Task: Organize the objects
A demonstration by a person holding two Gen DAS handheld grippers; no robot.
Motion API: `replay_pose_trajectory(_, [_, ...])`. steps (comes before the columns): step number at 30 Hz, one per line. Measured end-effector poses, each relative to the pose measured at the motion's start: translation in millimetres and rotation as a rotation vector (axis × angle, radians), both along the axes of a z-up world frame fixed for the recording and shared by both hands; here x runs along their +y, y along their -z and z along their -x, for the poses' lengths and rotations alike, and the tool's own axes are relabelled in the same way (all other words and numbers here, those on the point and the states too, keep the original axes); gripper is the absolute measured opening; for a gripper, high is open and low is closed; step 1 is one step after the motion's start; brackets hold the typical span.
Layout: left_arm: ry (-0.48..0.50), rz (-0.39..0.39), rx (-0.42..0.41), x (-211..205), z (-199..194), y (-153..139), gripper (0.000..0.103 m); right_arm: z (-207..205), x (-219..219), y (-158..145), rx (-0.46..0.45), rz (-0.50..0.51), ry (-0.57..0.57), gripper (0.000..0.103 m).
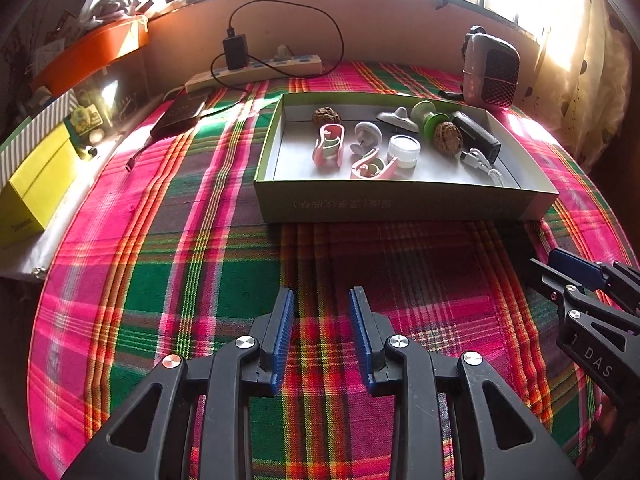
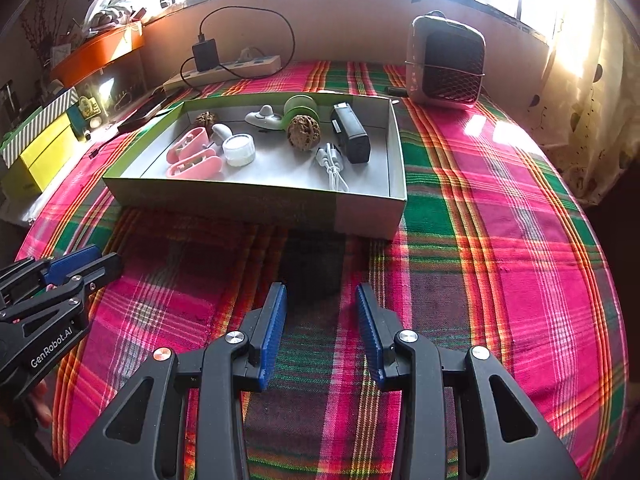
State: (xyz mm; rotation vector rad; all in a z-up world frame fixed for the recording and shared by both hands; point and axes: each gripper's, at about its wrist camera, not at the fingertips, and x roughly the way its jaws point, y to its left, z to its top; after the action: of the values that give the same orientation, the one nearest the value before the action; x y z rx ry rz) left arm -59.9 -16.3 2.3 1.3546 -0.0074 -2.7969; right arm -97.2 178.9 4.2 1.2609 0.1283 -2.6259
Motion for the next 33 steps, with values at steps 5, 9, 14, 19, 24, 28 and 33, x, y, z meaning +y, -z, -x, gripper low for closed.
replay_pose_trajectory(5, [-0.001, -0.004, 0.006, -0.6, 0.0, 0.7, 0.027, 1.4, 4.3, 0.1, -0.002, -0.003, 0.025, 0.037])
replay_pose_trajectory(9, [-0.008, -0.012, 0.019, -0.6, 0.3, 0.9, 0.027, 2.1, 4.8, 0.4, 0.0, -0.028, 0.041, 0.044])
replay_pose_trajectory(14, [-0.01, -0.008, 0.019, -1.0, 0.9, 0.8, 0.027, 3.4, 9.1, 1.0, -0.004, -0.026, 0.054, 0.05])
replay_pose_trajectory(19, [-0.01, 0.0, 0.019, 0.2, 1.0, 1.4, 0.027, 4.2, 9.0, 1.0, -0.005, -0.028, 0.057, 0.051])
replay_pose_trajectory(24, [-0.018, -0.009, 0.019, 0.3, 0.8, 1.7, 0.027, 4.2, 7.9, 1.1, -0.006, -0.029, 0.053, 0.054])
replay_pose_trajectory(28, [-0.02, -0.008, 0.019, 0.3, 0.9, 1.6, 0.027, 3.8, 7.2, 1.1, -0.006, -0.033, 0.052, 0.055])
replay_pose_trajectory(33, [-0.028, -0.007, 0.02, 0.8, 0.8, 1.7, 0.028, 3.9, 7.4, 0.9, -0.006, -0.034, 0.051, 0.056])
